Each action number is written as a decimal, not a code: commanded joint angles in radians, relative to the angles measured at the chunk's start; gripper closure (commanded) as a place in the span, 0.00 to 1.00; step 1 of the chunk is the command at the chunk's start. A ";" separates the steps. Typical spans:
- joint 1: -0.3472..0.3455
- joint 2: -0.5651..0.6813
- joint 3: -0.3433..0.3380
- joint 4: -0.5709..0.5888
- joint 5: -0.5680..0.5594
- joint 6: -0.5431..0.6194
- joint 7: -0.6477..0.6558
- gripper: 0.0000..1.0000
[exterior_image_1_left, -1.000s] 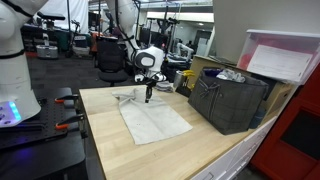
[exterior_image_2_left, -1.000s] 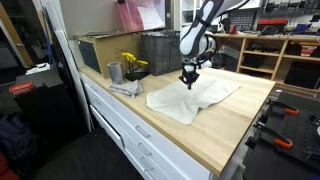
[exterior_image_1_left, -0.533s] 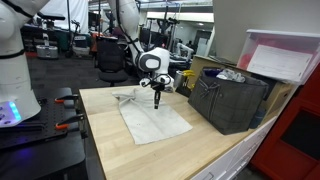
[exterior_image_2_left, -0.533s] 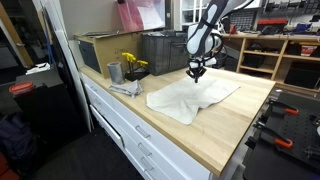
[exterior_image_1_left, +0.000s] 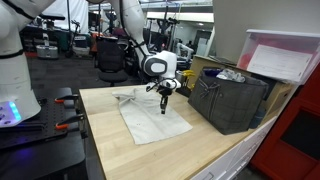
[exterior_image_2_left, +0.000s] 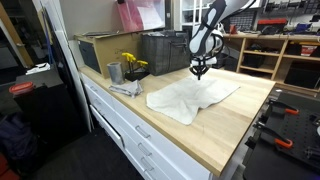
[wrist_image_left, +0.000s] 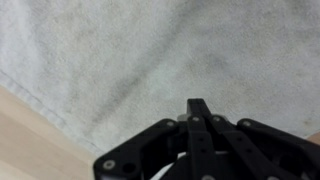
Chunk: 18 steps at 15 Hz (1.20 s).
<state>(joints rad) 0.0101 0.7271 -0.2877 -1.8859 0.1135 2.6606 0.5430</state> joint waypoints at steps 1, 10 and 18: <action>-0.018 0.055 -0.005 0.066 0.021 0.031 0.037 1.00; -0.035 0.215 -0.023 0.215 0.047 0.111 0.044 1.00; -0.050 0.314 -0.058 0.341 0.037 0.115 0.035 1.00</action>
<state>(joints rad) -0.0257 0.9667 -0.3342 -1.5989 0.1502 2.7452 0.5597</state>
